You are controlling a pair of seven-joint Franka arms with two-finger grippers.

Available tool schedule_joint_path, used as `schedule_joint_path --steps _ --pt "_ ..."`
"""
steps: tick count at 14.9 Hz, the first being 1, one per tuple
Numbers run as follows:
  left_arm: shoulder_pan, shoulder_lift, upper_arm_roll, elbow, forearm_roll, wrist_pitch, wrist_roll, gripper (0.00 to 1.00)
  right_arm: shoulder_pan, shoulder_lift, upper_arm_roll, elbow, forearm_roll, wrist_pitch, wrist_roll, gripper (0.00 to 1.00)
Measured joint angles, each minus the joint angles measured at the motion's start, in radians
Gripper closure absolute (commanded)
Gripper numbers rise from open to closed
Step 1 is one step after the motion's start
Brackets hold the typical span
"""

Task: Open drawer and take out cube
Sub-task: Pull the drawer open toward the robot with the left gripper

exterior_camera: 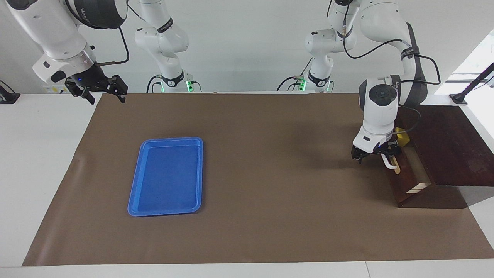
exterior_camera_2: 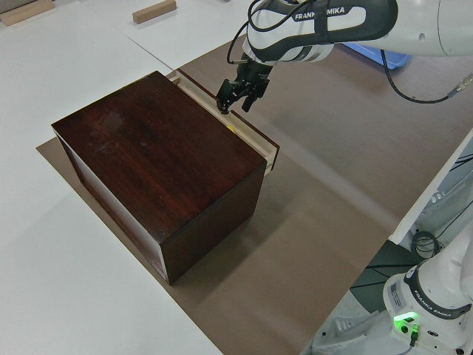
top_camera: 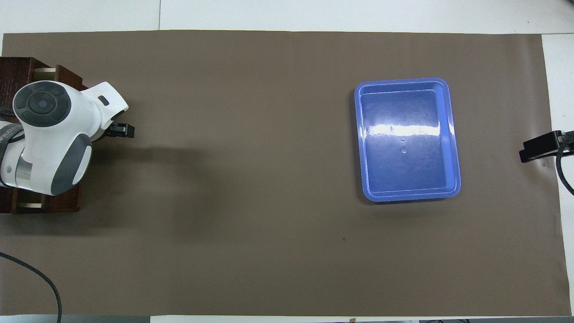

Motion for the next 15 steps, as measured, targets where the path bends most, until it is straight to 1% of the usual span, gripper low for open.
schedule_joint_path --steps 3,7,12,15 --pt "-0.066 0.000 0.001 0.003 -0.026 -0.004 -0.104 0.00 0.000 0.000 0.000 0.000 0.000 0.000 0.000 0.00" --pt "-0.127 0.001 -0.002 0.007 -0.069 -0.022 -0.138 0.00 0.000 0.000 0.000 0.000 0.000 0.000 0.000 0.00" --pt "-0.136 0.001 -0.001 0.016 -0.079 -0.040 -0.142 0.00 -0.002 0.000 -0.001 0.000 0.000 0.000 0.000 0.00" --pt "-0.131 0.004 0.005 0.073 -0.094 -0.123 -0.148 0.00 -0.002 0.000 0.000 0.000 0.000 0.000 0.000 0.00"
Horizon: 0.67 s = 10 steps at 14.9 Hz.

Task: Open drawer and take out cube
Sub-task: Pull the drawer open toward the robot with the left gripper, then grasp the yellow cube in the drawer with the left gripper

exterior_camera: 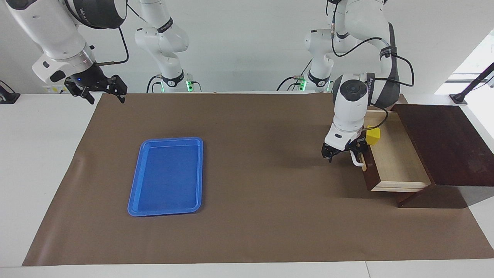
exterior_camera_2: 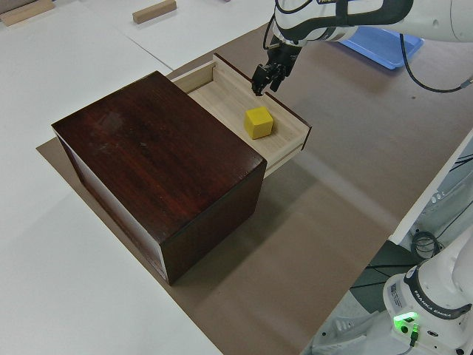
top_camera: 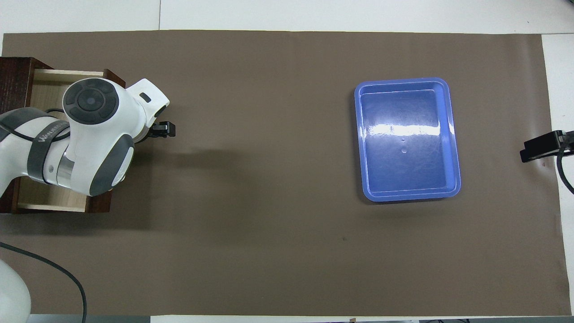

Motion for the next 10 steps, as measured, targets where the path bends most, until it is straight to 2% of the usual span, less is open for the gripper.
schedule_joint_path --steps 7,10 --pt "0.005 -0.005 0.010 0.209 -0.001 -0.283 -0.008 0.00 0.000 0.000 0.002 0.000 0.000 -0.003 0.000 0.00" --pt "0.082 -0.034 0.017 0.281 -0.030 -0.383 -0.014 0.00 0.000 0.000 0.002 0.000 0.000 -0.003 0.000 0.00"
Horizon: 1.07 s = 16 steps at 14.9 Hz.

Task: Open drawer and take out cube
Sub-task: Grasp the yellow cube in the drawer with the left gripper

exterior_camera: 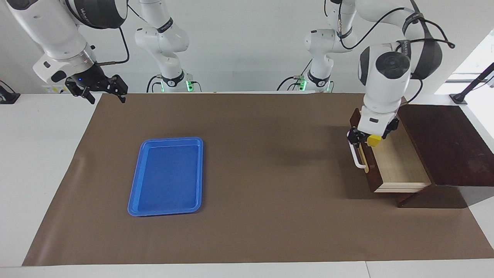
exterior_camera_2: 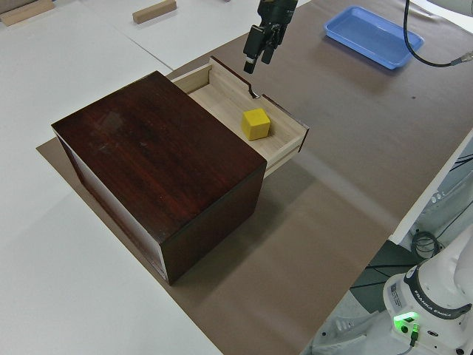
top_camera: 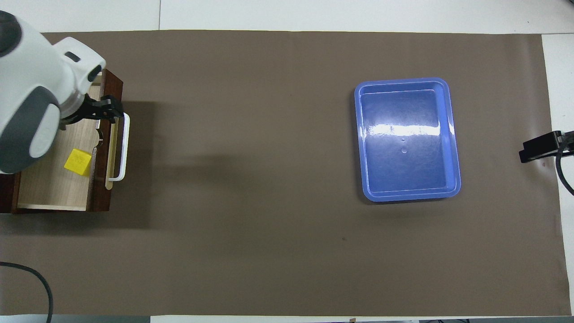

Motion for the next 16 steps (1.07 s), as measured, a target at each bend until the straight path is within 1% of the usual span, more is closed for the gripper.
schedule_joint_path --steps 2,4,6,9,11,16 --pt "0.071 -0.034 0.004 -0.002 -0.024 -0.046 -0.046 0.00 0.000 0.000 0.000 0.000 0.000 0.000 0.000 0.00" --pt "0.126 -0.059 0.005 -0.034 -0.038 -0.049 -0.200 0.00 0.000 0.000 0.000 0.000 0.000 0.000 0.000 0.00" --pt "0.156 -0.075 0.005 -0.088 -0.088 -0.011 -0.353 0.00 0.000 0.000 0.000 0.000 0.000 0.000 0.000 0.00" --pt "0.169 -0.110 0.004 -0.217 -0.122 0.118 -0.520 0.00 0.000 0.000 0.000 0.000 0.000 0.000 0.000 0.00" --pt "0.169 -0.135 0.003 -0.292 -0.123 0.173 -0.621 0.00 0.000 0.000 0.000 0.000 0.000 0.000 0.000 0.00" --pt "0.187 -0.162 0.005 -0.364 -0.123 0.204 -0.712 0.00 -0.001 0.000 -0.003 0.000 0.000 0.000 0.000 0.00"
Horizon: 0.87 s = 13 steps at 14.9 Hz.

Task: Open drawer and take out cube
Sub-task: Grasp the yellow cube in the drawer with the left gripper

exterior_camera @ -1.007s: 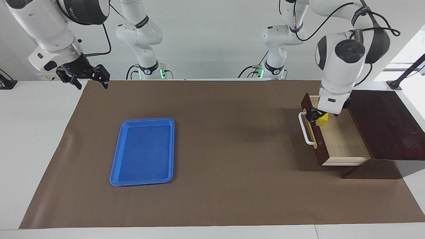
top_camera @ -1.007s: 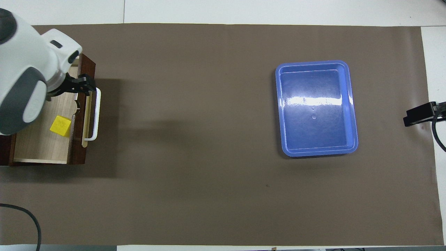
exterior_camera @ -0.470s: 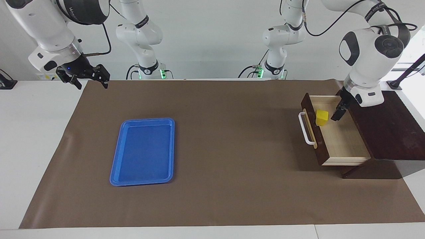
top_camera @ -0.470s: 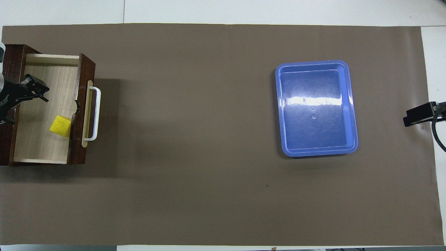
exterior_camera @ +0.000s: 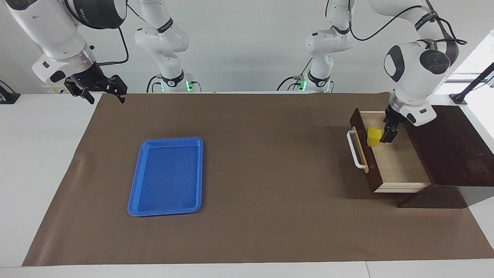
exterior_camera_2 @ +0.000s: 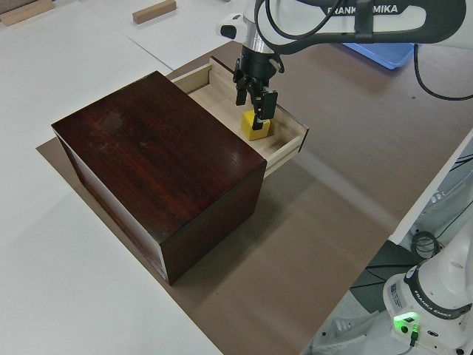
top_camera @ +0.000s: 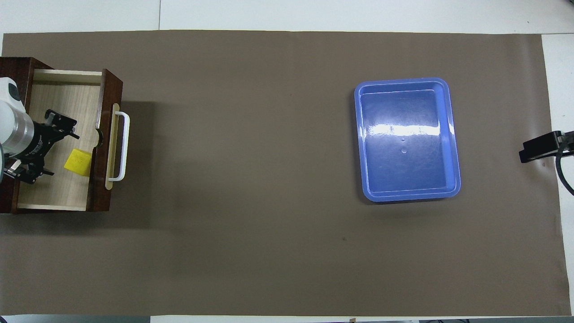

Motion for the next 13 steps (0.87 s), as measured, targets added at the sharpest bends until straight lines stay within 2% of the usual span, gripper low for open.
schedule_joint_path --steps 3,4,5,6,7,11,13 --pt "0.000 -0.004 -0.007 -0.067 0.000 0.081 -0.073 0.00 0.000 0.000 0.000 0.000 0.000 0.000 0.000 0.00" --pt "0.000 -0.004 -0.009 -0.083 -0.001 0.097 -0.086 0.18 0.000 0.000 0.000 0.000 0.000 0.000 0.000 0.00" --pt "-0.001 -0.004 -0.011 -0.092 -0.001 0.106 -0.095 0.46 0.000 0.000 0.000 0.000 0.000 0.000 0.000 0.00" --pt "-0.001 -0.004 -0.012 -0.096 -0.001 0.109 -0.101 0.82 0.000 0.000 0.001 0.000 0.000 0.000 -0.001 0.00" --pt "-0.001 -0.004 -0.012 -0.096 -0.004 0.109 -0.106 1.00 0.000 0.000 0.003 0.000 0.000 0.000 -0.006 0.00" --pt "0.007 -0.005 -0.008 -0.079 -0.044 0.120 -0.113 1.00 0.001 0.000 0.006 -0.001 0.000 0.000 -0.058 0.00" --pt "0.009 0.000 -0.007 -0.028 -0.053 0.079 -0.115 1.00 0.001 -0.004 0.008 -0.015 0.006 0.006 -0.115 0.00"
